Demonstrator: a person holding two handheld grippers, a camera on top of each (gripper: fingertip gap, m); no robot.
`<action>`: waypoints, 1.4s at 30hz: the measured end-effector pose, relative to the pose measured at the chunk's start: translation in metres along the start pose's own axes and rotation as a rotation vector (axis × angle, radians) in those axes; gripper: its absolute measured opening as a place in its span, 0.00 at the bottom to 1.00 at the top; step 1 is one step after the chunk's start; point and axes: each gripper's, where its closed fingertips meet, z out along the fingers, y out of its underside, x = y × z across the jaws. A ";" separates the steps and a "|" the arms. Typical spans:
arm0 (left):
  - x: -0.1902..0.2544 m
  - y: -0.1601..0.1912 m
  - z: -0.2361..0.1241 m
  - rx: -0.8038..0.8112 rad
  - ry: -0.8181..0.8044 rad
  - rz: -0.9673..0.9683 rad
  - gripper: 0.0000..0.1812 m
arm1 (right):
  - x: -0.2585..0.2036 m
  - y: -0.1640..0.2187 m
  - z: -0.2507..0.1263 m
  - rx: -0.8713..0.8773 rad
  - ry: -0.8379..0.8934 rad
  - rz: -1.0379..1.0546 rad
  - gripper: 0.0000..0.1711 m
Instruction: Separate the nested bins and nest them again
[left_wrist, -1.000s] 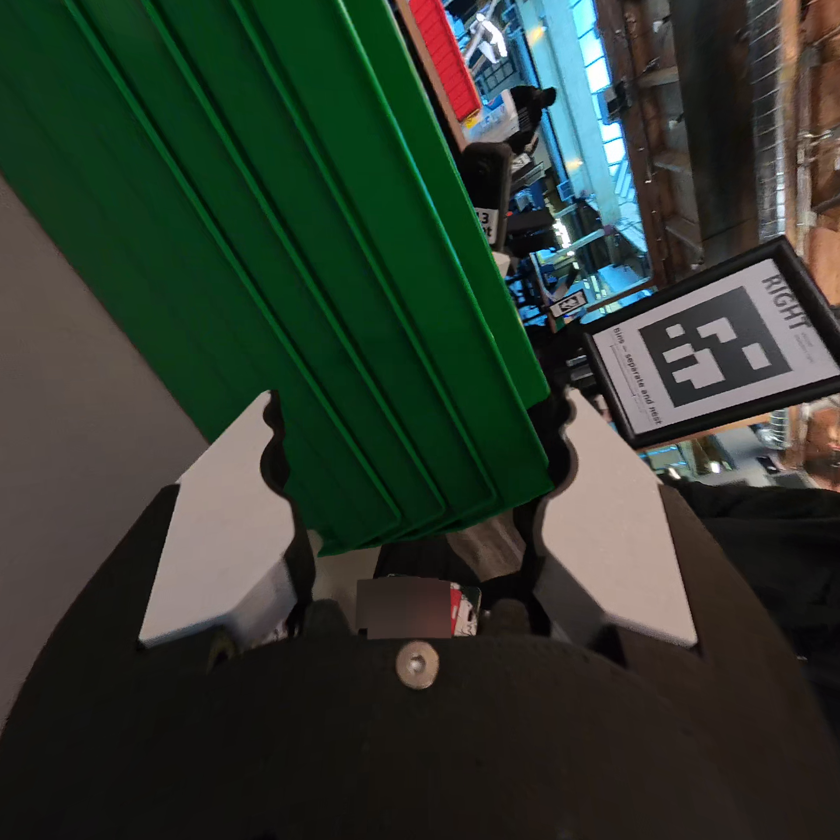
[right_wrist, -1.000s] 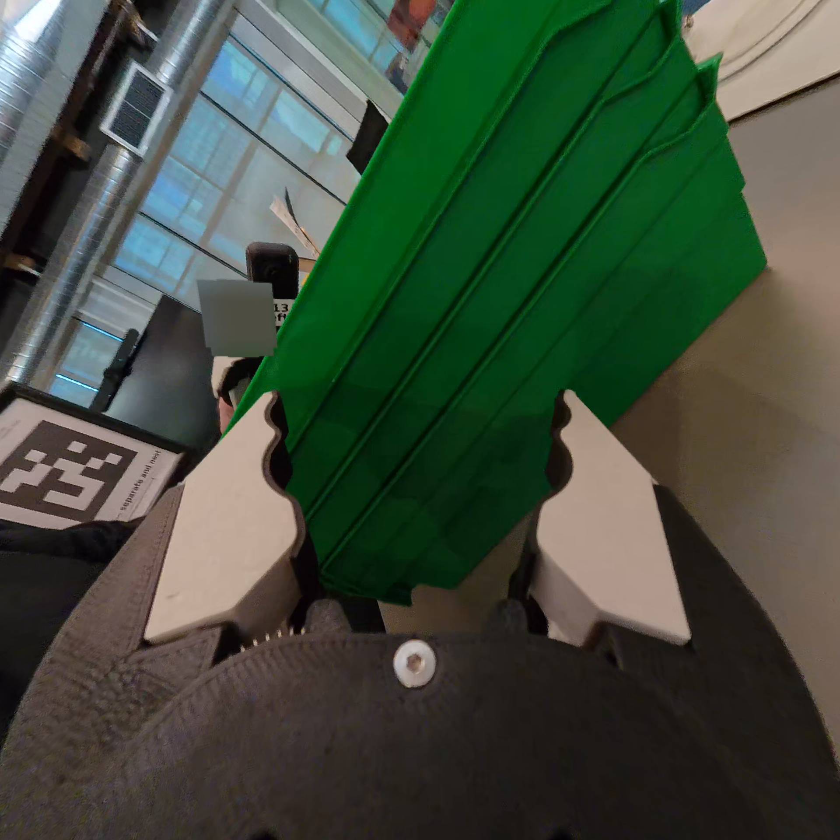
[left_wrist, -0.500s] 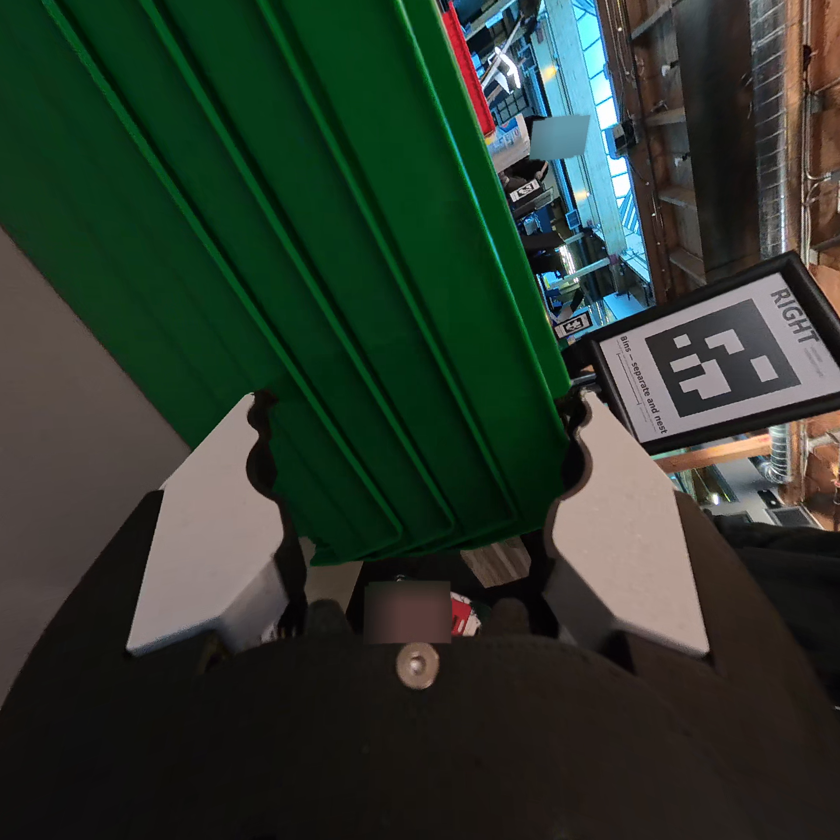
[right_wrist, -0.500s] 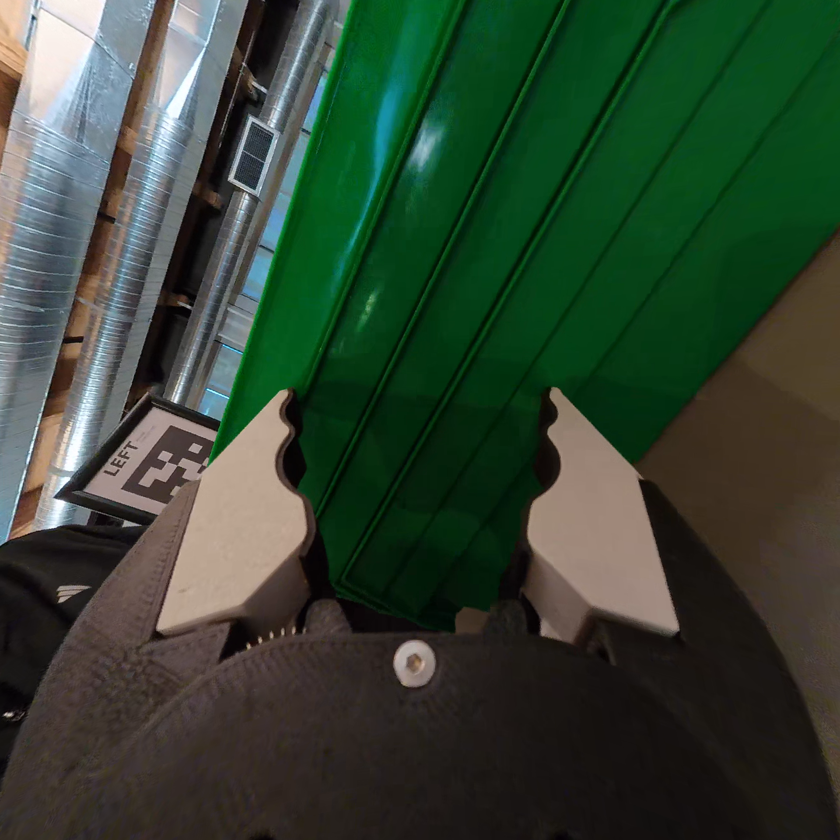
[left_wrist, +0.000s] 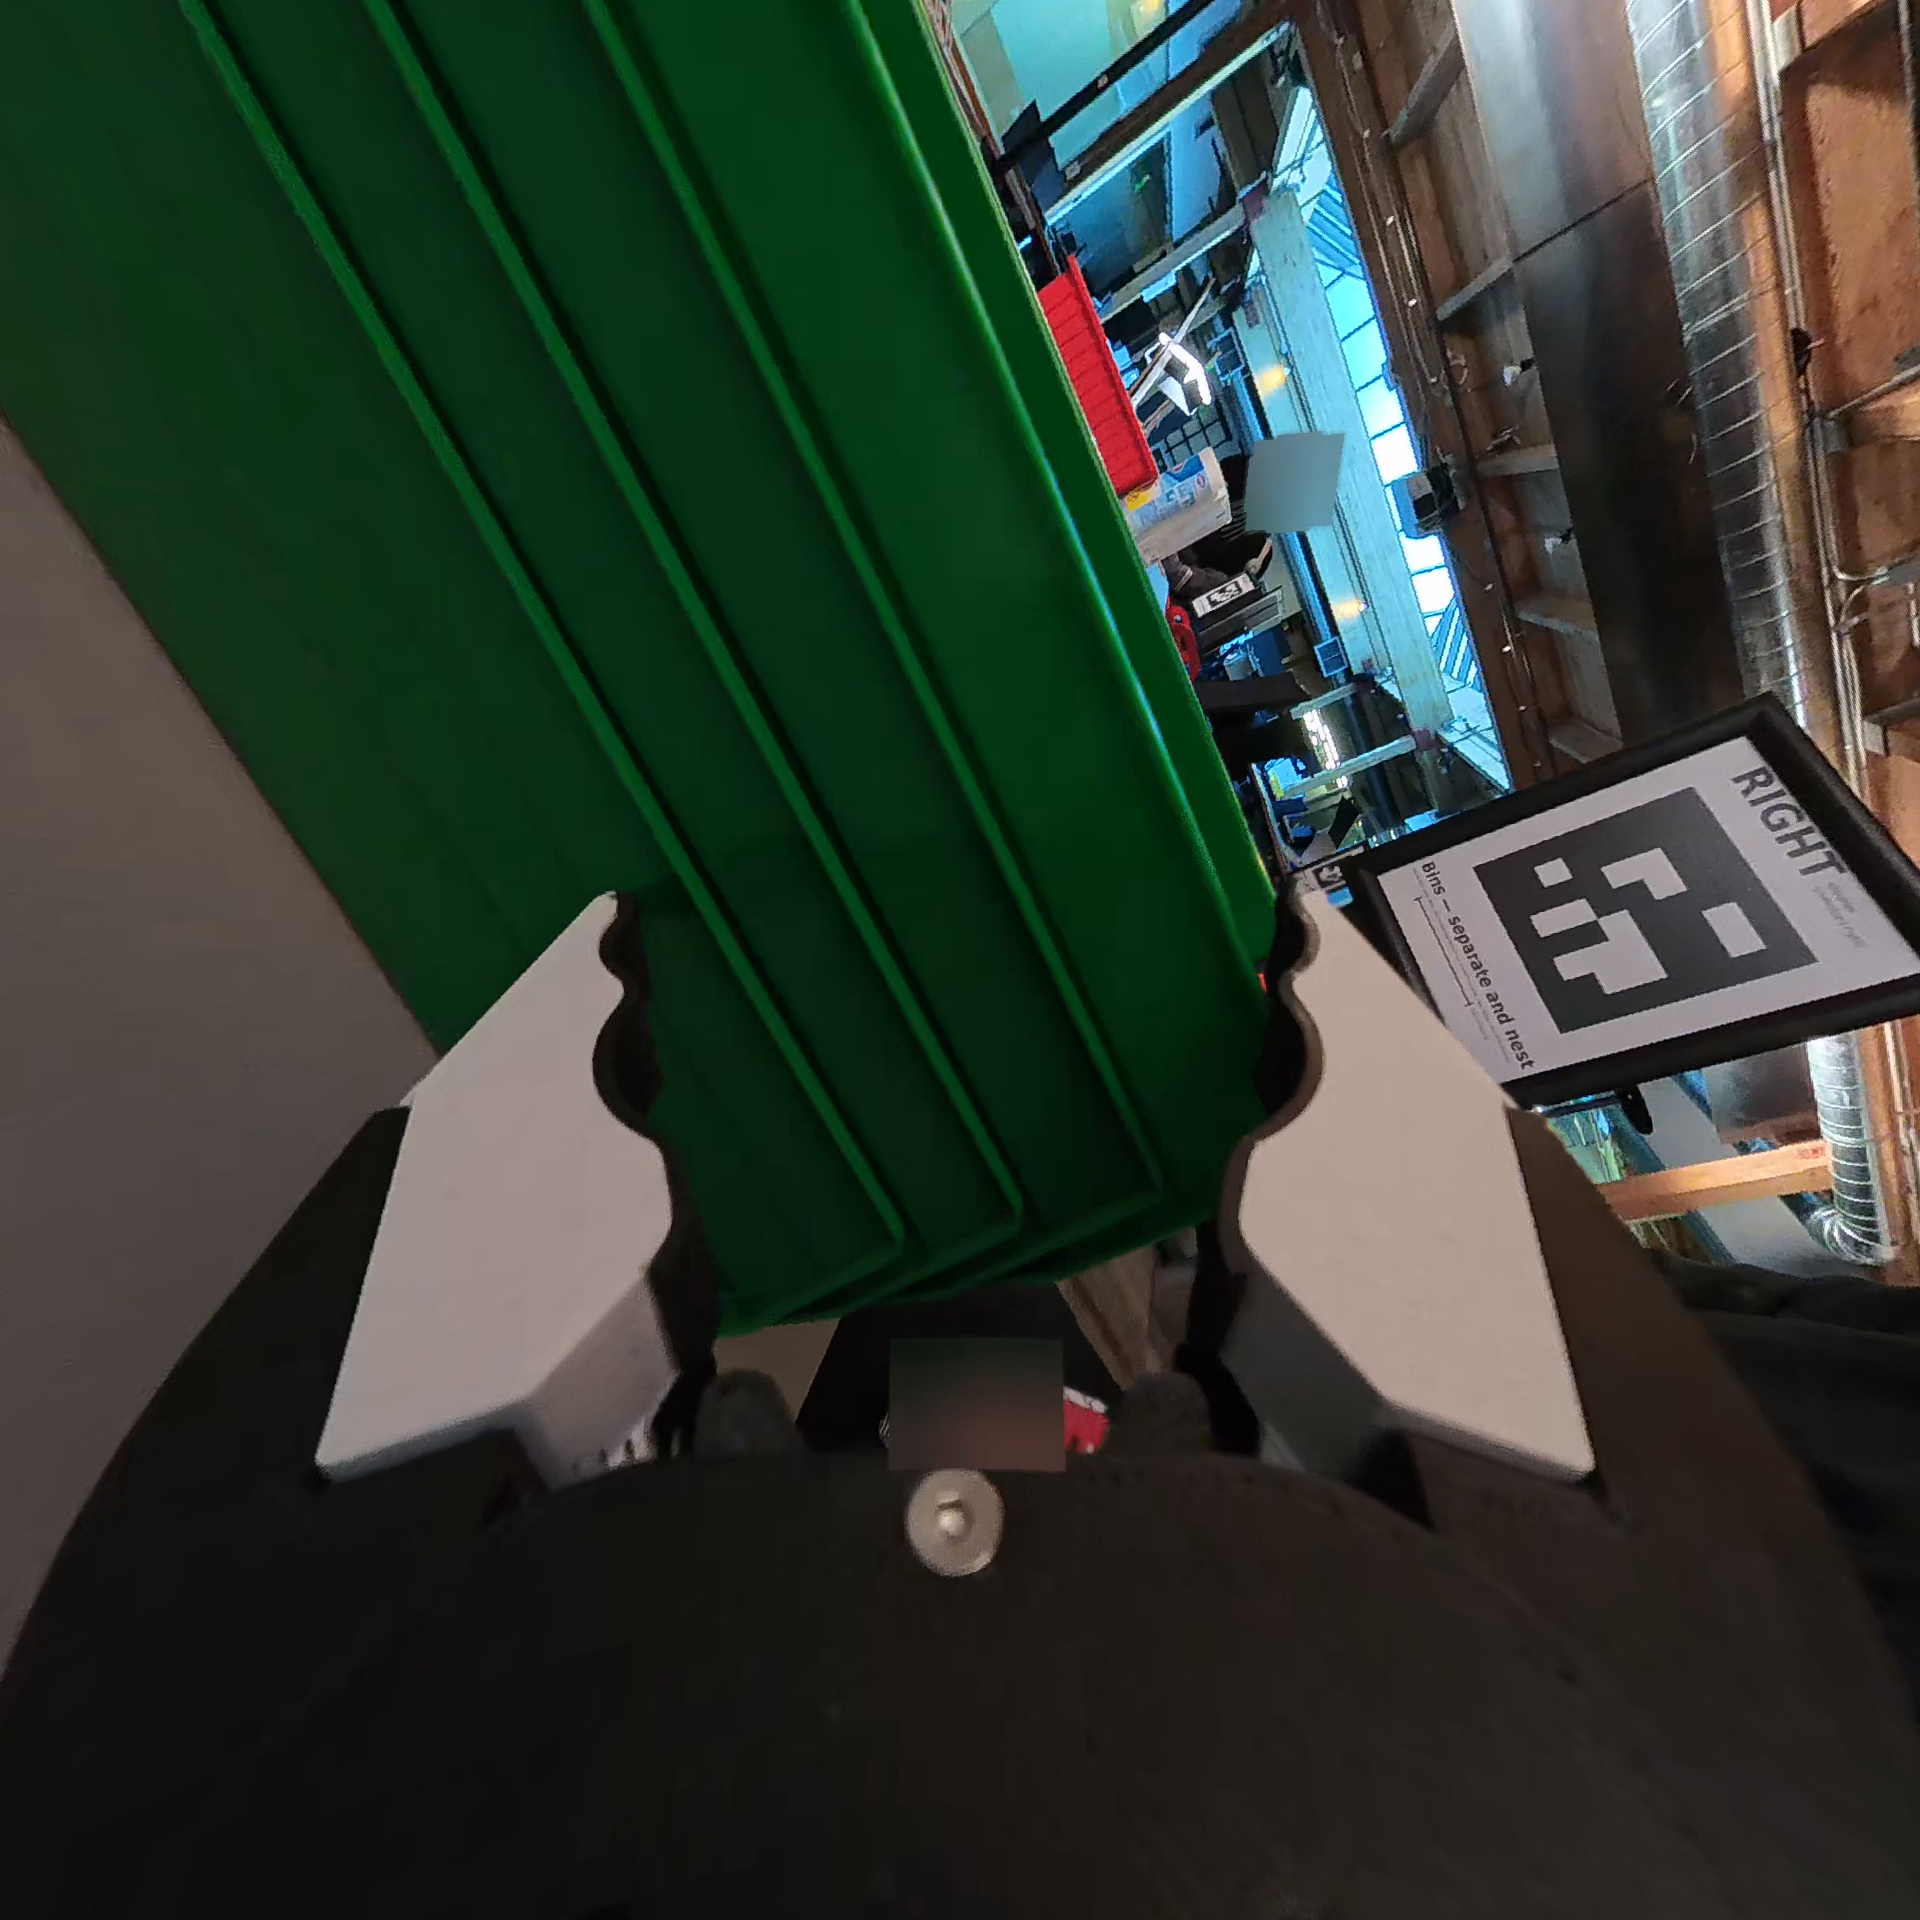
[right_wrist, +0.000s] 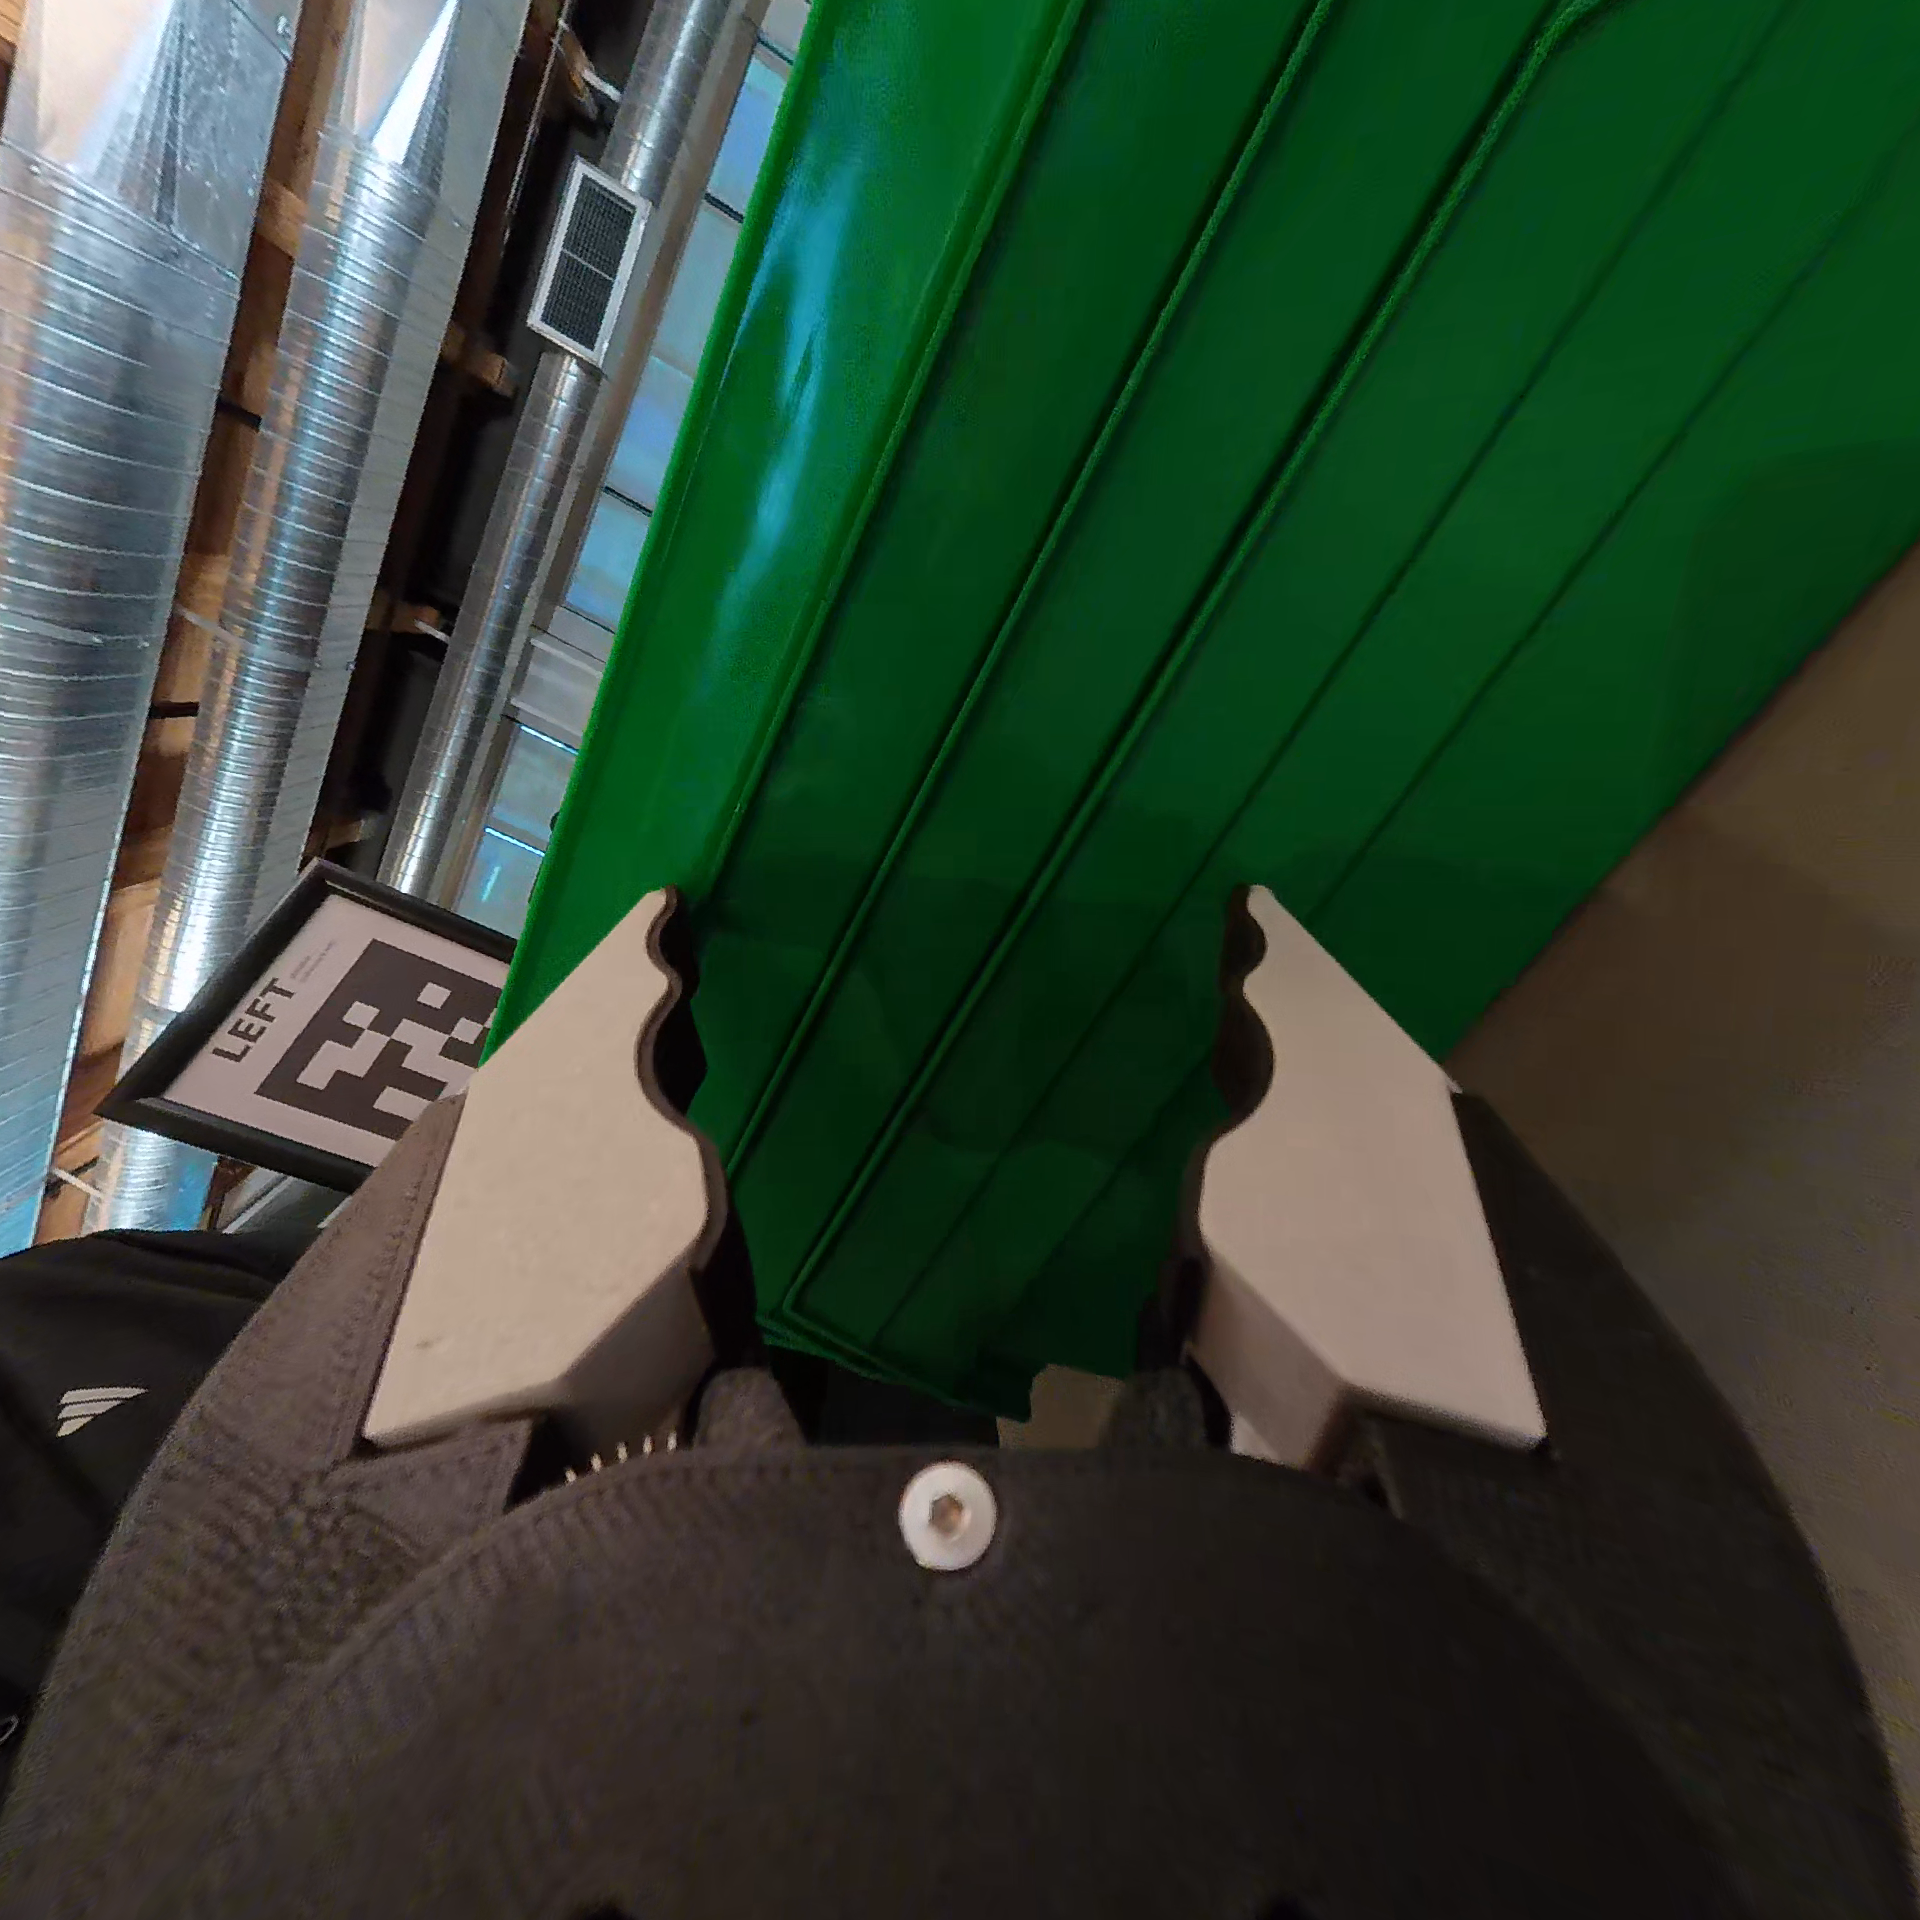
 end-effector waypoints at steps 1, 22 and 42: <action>0.001 0.000 0.000 0.003 0.003 0.004 0.65 | 0.001 0.000 -0.001 0.002 0.000 0.005 0.59; 0.009 0.012 0.003 -0.029 0.037 0.015 0.67 | -0.002 -0.024 -0.020 0.105 0.080 -0.062 0.50; -0.023 0.003 -0.043 0.048 -0.013 0.046 0.63 | -0.020 -0.088 -0.391 0.500 0.912 -0.553 0.52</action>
